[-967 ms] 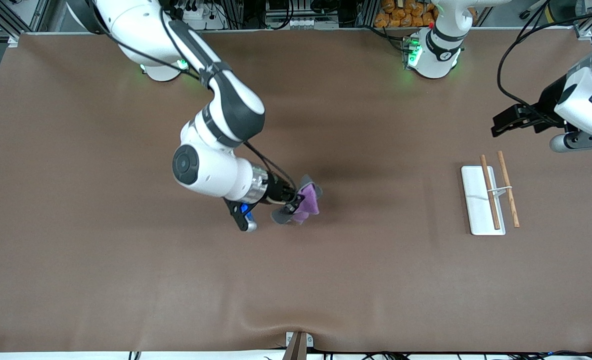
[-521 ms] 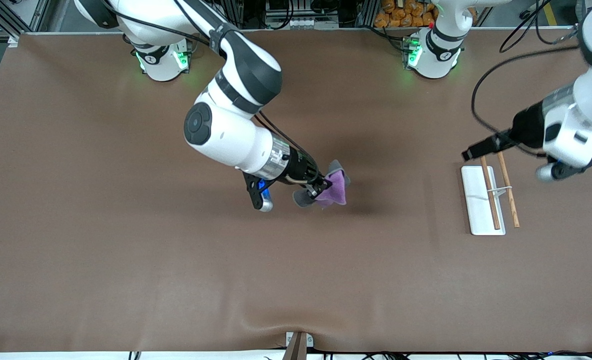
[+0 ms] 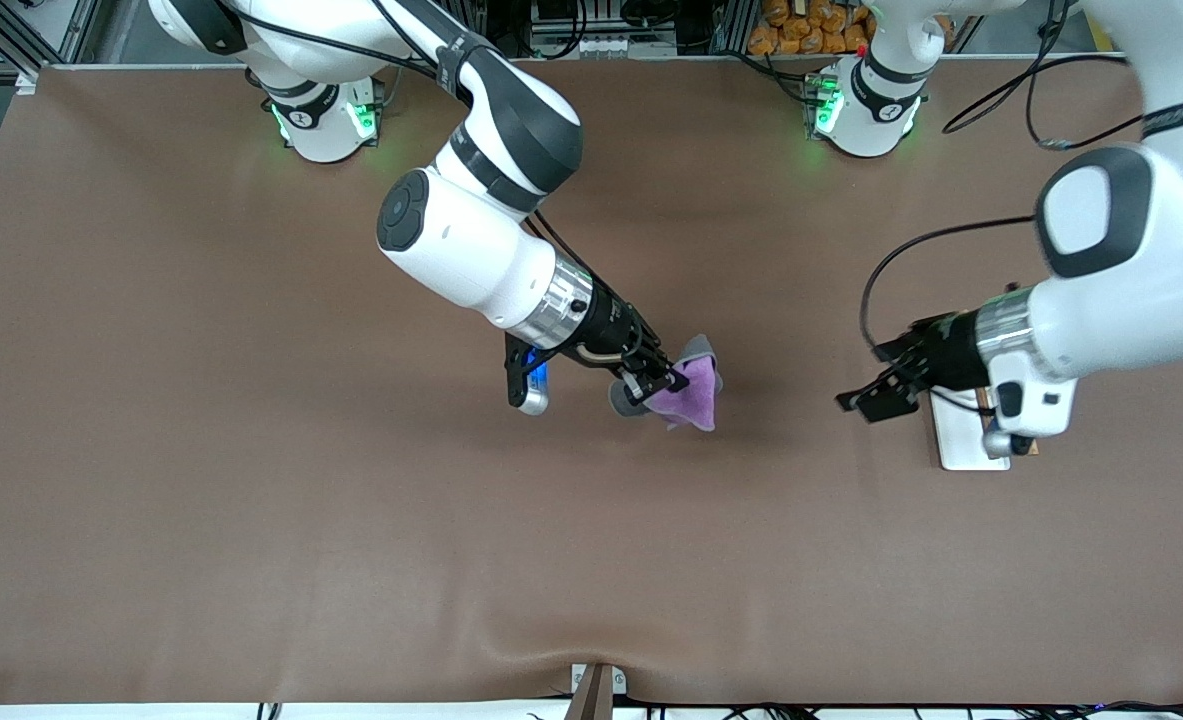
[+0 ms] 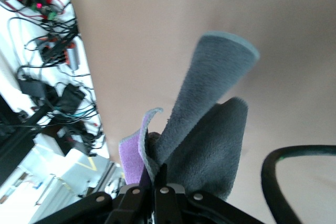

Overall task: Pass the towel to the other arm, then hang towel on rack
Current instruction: 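Close the left gripper on the towel beside the right gripper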

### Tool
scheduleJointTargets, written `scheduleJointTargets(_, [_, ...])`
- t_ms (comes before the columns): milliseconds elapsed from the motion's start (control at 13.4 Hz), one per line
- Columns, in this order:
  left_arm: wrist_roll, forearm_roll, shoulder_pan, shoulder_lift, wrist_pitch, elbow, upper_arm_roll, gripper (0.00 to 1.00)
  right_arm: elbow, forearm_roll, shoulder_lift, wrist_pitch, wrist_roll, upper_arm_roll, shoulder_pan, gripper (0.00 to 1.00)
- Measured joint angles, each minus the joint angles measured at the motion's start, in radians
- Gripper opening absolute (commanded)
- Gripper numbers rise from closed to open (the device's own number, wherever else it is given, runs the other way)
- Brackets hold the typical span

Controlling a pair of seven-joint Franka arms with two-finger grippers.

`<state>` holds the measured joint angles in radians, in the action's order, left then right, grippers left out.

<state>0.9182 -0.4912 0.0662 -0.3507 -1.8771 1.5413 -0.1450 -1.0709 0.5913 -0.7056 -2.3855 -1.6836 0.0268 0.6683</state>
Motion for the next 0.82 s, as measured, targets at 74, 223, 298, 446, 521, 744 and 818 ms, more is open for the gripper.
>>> scheduleJointTargets(74, [0.033, -0.035, 0.009, -0.018, -0.032, 0.0, 0.0, 1.0, 0.0, 0.0, -0.002, -0.015, -0.004, 0.0, 0.006, 0.0])
scheduleJointTargets(223, [0.092, -0.079, 0.024, -0.049, -0.081, -0.001, -0.001, 1.0, 0.0, 0.0, -0.004, -0.026, -0.014, 0.0, 0.014, 0.0])
scheduleJointTargets(298, [0.103, -0.084, 0.032, -0.062, -0.087, -0.001, -0.001, 1.0, 0.0, 0.0, -0.006, -0.03, -0.016, 0.0, 0.014, 0.0])
scheduleJointTargets(446, [0.111, -0.091, 0.057, -0.083, -0.089, -0.001, -0.002, 1.0, 0.0, 0.0, -0.01, -0.045, -0.016, 0.0, 0.015, 0.0])
scheduleJointTargets(521, [0.117, -0.111, 0.071, -0.09, -0.09, -0.001, -0.002, 1.0, 0.0, 0.0, -0.011, -0.055, -0.016, 0.0, 0.015, 0.0])
scheduleJointTargets(744, [0.173, -0.143, 0.107, -0.103, -0.089, 0.0, -0.003, 1.0, 0.0, 0.0, -0.011, -0.06, -0.016, -0.001, 0.015, 0.0])
scheduleJointTargets(818, [0.182, -0.144, 0.113, -0.104, -0.088, 0.002, -0.003, 1.0, 0.0, 0.0, -0.011, -0.06, -0.016, -0.003, 0.015, 0.0])
